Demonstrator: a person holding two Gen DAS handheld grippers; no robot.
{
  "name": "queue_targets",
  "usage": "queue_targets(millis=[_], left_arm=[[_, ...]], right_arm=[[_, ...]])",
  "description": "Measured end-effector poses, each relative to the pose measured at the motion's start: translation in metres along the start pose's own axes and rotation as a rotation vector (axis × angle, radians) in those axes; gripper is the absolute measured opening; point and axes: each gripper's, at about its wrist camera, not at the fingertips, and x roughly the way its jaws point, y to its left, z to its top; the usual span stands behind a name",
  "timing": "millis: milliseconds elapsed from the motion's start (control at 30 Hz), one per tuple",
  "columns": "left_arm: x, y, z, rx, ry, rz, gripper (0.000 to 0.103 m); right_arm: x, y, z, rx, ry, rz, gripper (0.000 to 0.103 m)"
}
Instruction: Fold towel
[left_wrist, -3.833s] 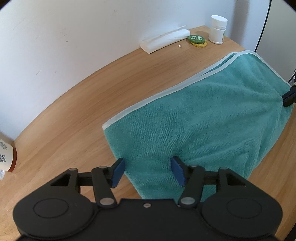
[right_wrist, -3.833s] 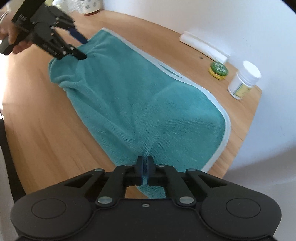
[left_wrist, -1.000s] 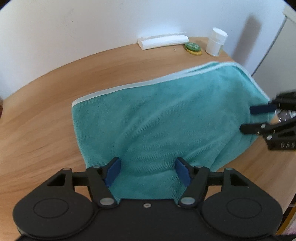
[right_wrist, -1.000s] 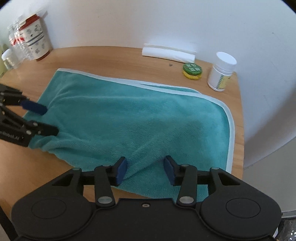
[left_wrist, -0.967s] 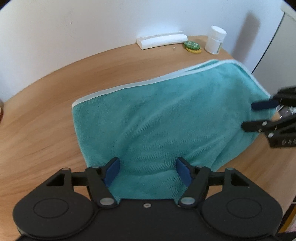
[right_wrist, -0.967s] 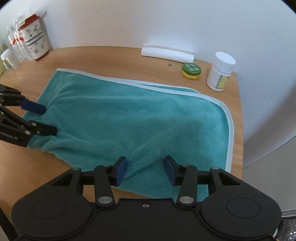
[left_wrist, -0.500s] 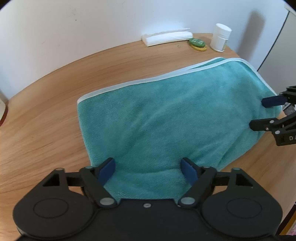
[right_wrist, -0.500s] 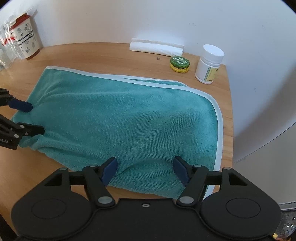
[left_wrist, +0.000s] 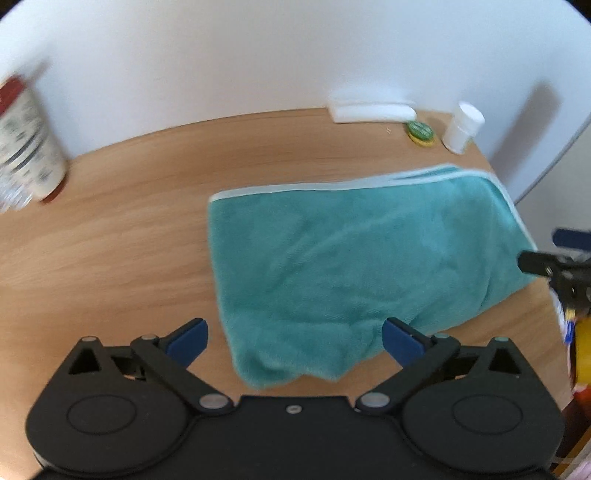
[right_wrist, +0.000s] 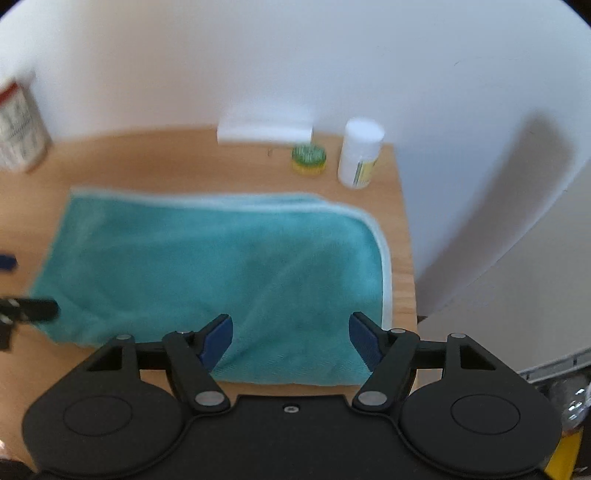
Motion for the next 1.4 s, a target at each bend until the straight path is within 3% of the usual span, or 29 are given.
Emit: queue_targets(millis=[100, 233, 433, 567, 800, 1033, 1400], left_arm=[[-0.035, 0.001, -0.006, 0.004, -0.053, 0.063, 0.103], [-0.078, 0.022, -0.007, -0.055, -0.062, 0.019, 0.103], [-0.120, 0.050, -0.012, -0.066, -0.072, 0.057, 0.103], [-0.146, 0.072, -0.025, -0.080, -0.084, 0.038, 0.103], [-0.173, 0.081, -0.049, -0.021, -0.102, 0.071, 0.103], [-0.183, 0.076, -0.052, -0.074, -0.088, 0.082, 0.103], [-0.184, 0.059, -0.050, -0.151, -0.082, 0.100, 0.103]], right_arm=[[-0.025, 0.008, -0.004, -0.006, -0.026, 0.016, 0.082], [-0.062, 0.018, -0.008, 0.123, -0.040, 0.048, 0.093], [-0.107, 0.060, -0.007, 0.226, -0.074, 0.028, 0.095], [-0.137, 0.097, -0.018, 0.270, -0.070, 0.030, 0.097], [-0.169, 0.145, -0.027, 0.237, -0.092, -0.031, 0.098], [-0.183, 0.150, -0.025, 0.231, -0.112, -0.017, 0.100], [-0.181, 0.123, -0.026, 0.195, -0.077, 0.016, 0.100]])
